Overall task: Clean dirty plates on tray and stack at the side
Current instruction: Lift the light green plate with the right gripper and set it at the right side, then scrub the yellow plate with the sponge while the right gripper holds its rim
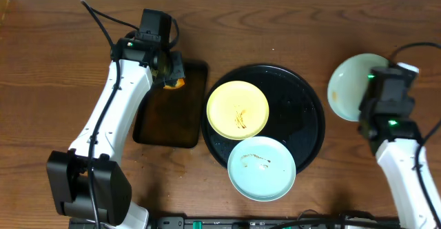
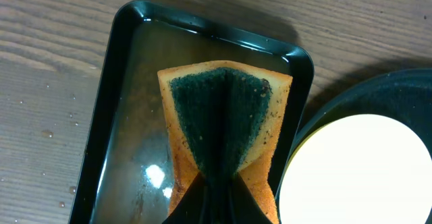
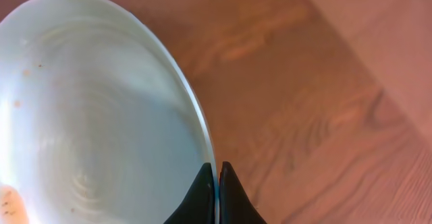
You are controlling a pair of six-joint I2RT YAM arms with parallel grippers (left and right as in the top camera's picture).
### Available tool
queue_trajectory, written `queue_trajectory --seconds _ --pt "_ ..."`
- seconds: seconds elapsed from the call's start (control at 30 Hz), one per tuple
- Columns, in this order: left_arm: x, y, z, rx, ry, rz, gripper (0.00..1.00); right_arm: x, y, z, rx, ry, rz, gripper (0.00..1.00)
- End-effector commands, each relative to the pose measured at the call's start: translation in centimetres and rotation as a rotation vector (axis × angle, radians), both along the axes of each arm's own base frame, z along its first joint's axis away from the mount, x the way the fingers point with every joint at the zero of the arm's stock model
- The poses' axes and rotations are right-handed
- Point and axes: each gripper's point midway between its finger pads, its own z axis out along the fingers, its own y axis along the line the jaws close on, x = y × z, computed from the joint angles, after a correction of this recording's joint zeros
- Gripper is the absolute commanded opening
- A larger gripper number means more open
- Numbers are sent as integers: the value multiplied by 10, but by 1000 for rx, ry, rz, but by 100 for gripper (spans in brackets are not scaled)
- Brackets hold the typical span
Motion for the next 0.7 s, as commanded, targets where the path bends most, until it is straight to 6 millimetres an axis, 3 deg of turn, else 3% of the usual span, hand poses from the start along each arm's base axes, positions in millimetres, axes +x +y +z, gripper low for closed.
queue_trajectory --seconds 0.0,0.2,0.3,0.4,0.53,0.67 --pt "1 3 6 11 -17 -7 8 -2 -17 -25 142 0 -77 1" --pt "1 3 6 11 -16 -7 8 -6 -42 -65 231 60 -159 1" --pt "1 3 6 12 -15 -7 8 2 -34 -75 299 55 -121 6" --pt "1 3 6 12 -15 -8 8 15 -15 -74 382 26 -34 37" --pt "1 1 6 4 -14 -12 8 37 25 -57 469 -20 169 42" --pt "-2 -12 6 -64 -1 -42 7 51 97 -43 609 -36 450 46"
